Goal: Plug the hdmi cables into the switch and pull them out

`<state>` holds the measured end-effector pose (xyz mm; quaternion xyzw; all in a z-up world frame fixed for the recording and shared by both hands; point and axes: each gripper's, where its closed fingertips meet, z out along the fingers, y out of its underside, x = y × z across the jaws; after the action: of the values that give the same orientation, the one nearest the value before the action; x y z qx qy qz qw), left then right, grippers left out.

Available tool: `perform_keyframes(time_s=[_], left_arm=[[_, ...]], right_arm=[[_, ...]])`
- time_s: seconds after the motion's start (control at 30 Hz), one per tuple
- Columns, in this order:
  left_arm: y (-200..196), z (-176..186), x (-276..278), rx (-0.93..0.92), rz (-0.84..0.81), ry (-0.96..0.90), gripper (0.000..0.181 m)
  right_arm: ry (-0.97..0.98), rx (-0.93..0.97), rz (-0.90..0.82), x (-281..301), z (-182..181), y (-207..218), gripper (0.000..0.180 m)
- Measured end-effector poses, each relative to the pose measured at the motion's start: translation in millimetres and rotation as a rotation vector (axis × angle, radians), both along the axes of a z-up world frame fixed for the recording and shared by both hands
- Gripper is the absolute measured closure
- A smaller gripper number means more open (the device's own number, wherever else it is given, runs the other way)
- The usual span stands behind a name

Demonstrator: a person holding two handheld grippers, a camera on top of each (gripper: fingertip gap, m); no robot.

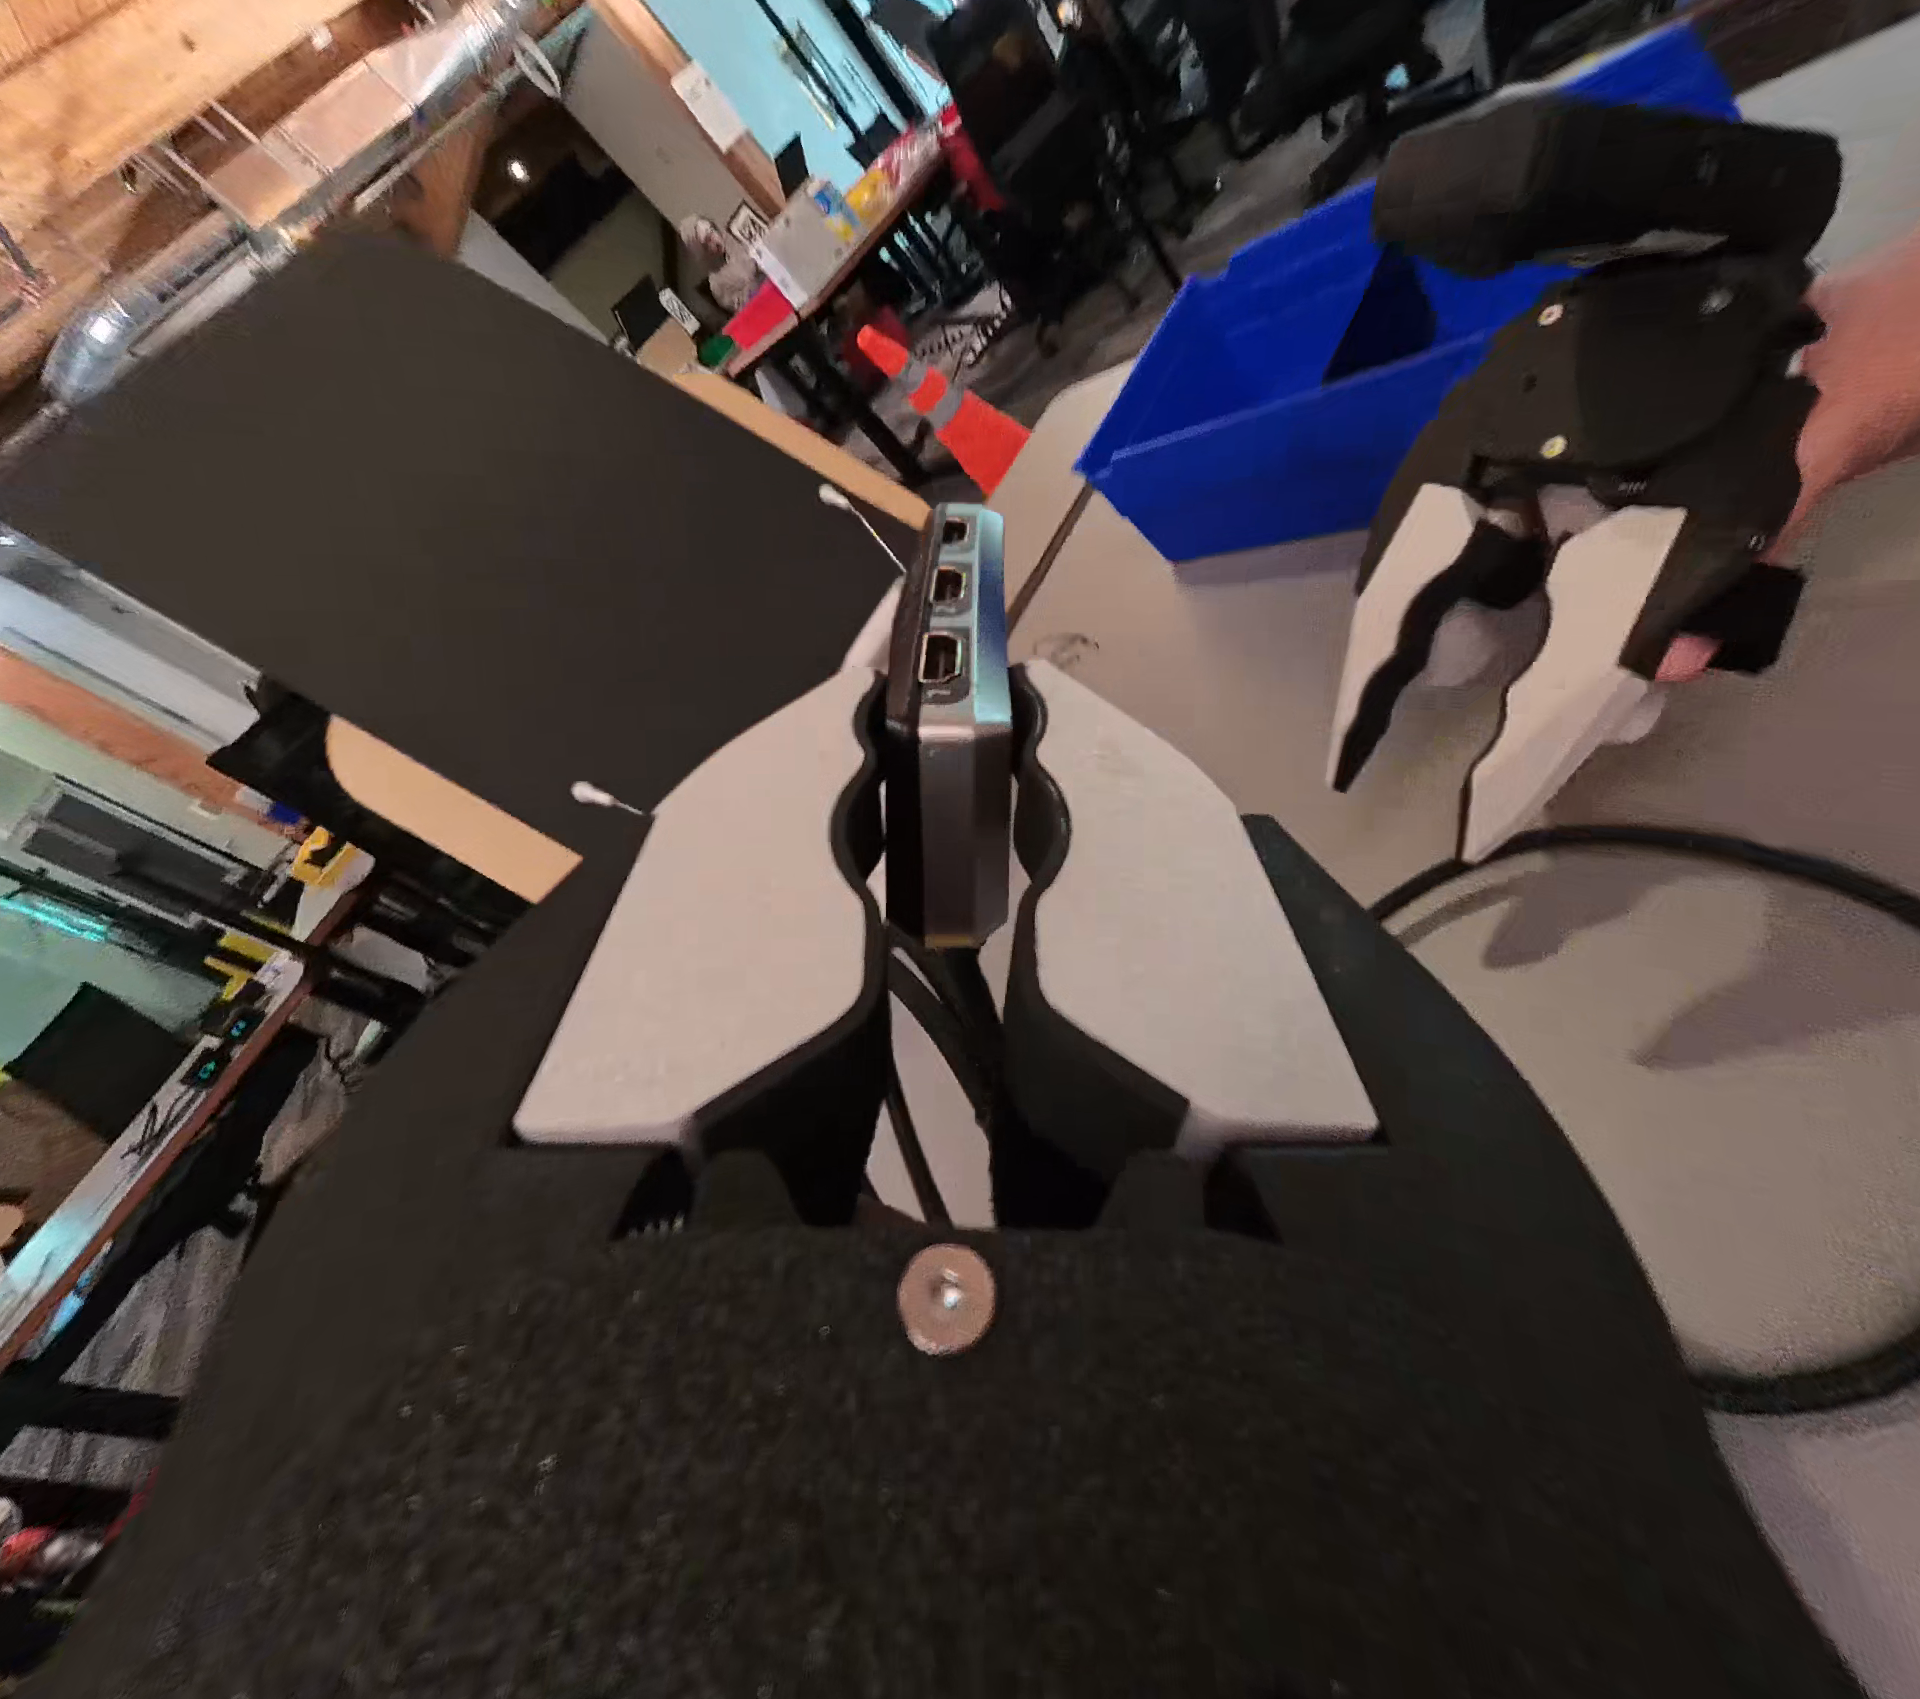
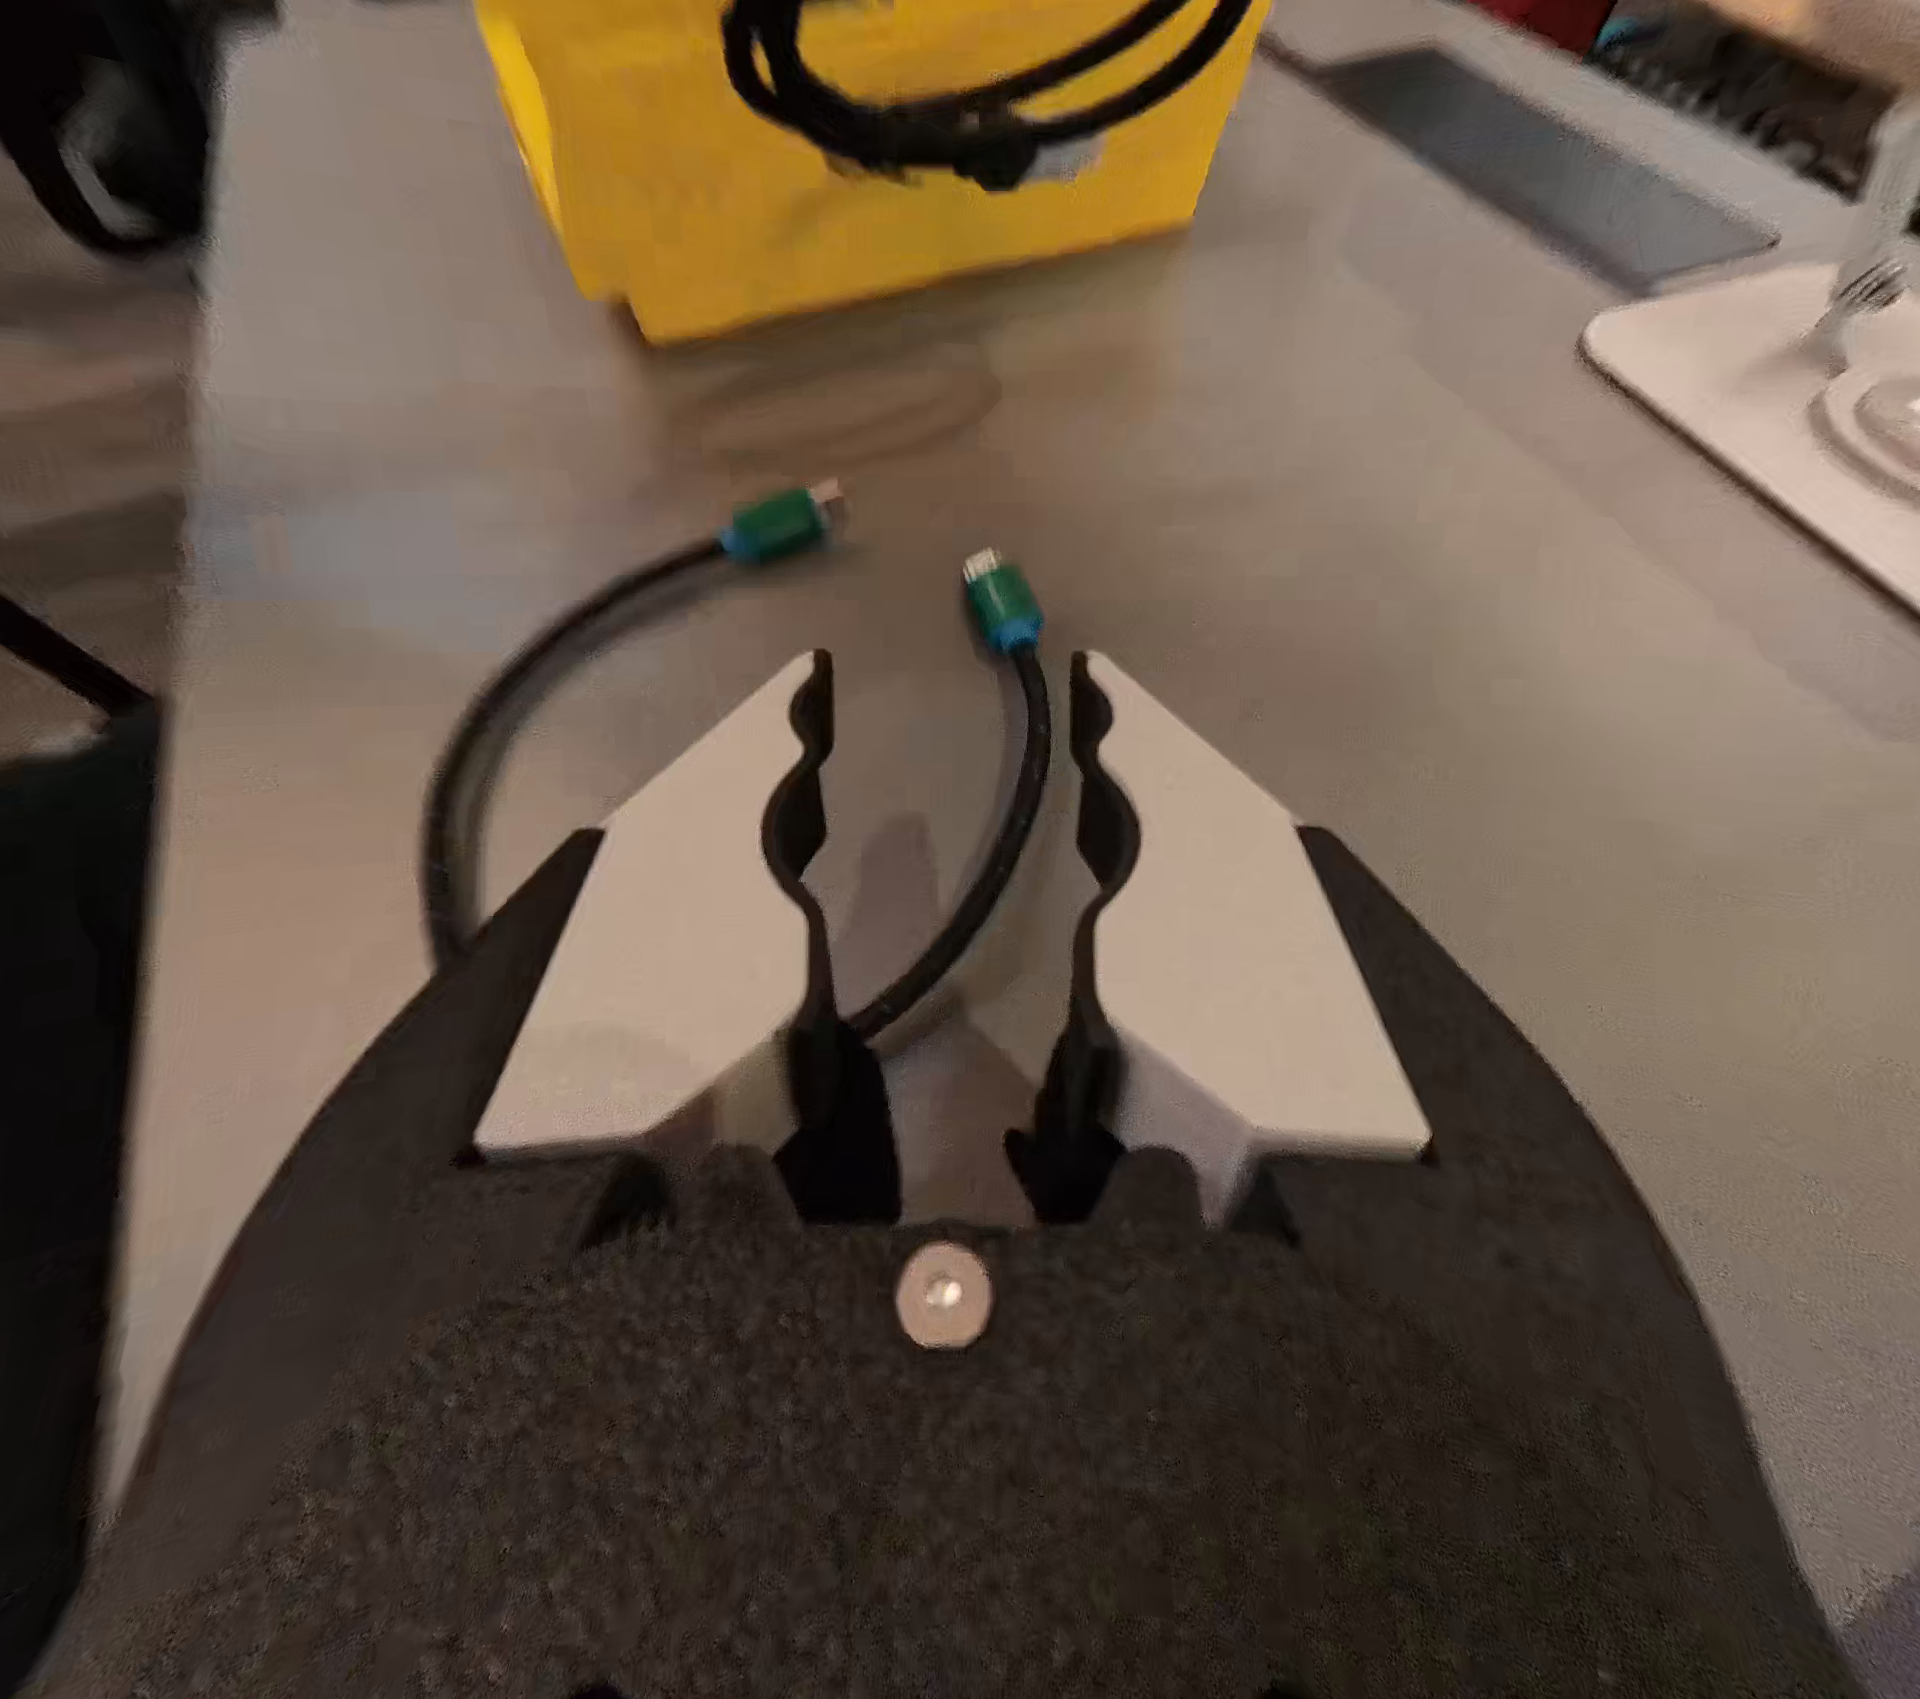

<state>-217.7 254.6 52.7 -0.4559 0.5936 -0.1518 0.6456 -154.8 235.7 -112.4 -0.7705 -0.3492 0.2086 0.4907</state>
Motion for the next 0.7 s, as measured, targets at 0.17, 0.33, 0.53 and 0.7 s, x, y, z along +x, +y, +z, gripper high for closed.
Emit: perform_keyframes(time_s=[0.17,0.33,0.53,0.7], left_arm=[[7,-20,-1,-0.128,-0.038,-0.028,0.16],[12,-26,-8,-0.142,-0.025,-0.006,0.16],[14,-27,-12,-0.194,-0.034,-0.03,0.16],[21,-24,-17,-0.231,-0.012,-0.063,0.16]], right_arm=[[-0.193,-0.066,0.035,-10,-47,29,0.135],[-0.305,-0.177,-0.004,1,-76,33,0.173],[-0.407,0.069,-0.255,61,6,51,0.174],[-0.707,0.538,-0.334,77,125,20,0.174]])
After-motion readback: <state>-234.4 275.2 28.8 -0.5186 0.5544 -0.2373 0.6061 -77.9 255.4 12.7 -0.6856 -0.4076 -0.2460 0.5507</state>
